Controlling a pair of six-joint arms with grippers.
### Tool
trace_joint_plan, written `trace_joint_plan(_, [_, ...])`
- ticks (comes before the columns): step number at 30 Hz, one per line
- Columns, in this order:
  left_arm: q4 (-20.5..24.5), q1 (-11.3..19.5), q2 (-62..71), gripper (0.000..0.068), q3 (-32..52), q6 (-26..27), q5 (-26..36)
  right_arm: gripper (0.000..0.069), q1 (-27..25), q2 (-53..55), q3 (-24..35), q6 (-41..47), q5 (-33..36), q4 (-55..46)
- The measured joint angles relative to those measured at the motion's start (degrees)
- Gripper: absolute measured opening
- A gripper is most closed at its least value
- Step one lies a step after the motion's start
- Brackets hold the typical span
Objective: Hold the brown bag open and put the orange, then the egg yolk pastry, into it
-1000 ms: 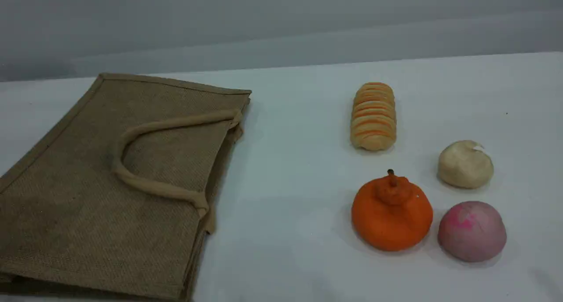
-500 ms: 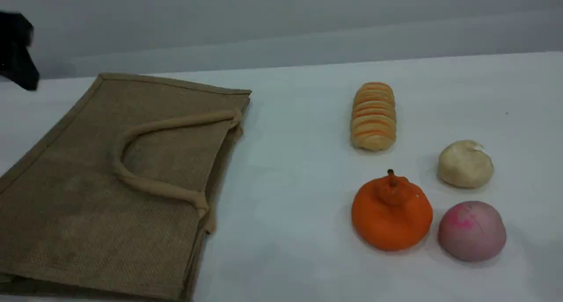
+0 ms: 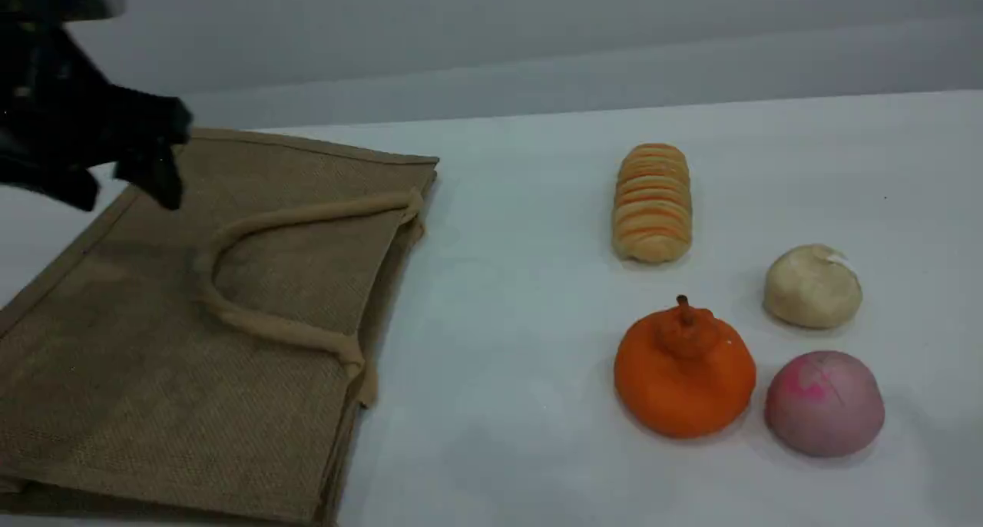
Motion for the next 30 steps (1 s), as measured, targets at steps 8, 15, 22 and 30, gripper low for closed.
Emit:
trace_joint_plan(8, [0.5,-1.3,8.0,0.0514,-6.7,-1.9,3.2,0.059,0.0,0.0,0.0,0.0,0.1,-0.1])
trace_joint_plan(15, [0.6,-1.3,12.3,0.0514,-6.9,-2.8,1.0,0.059,0.0,0.0,0.0,0.0,0.1,-0.1])
trace_joint_plan(22, [0.6,-1.3,14.8,0.0514,-6.9,-2.8,0.3,0.059,0.0,0.0,0.0,0.0,0.1,-0.1])
trace_joint_plan(30, [0.6,-1.3,16.2,0.0512,-6.9,-2.8,-0.3,0.059,0.0,0.0,0.0,0.0,0.1,-0.1])
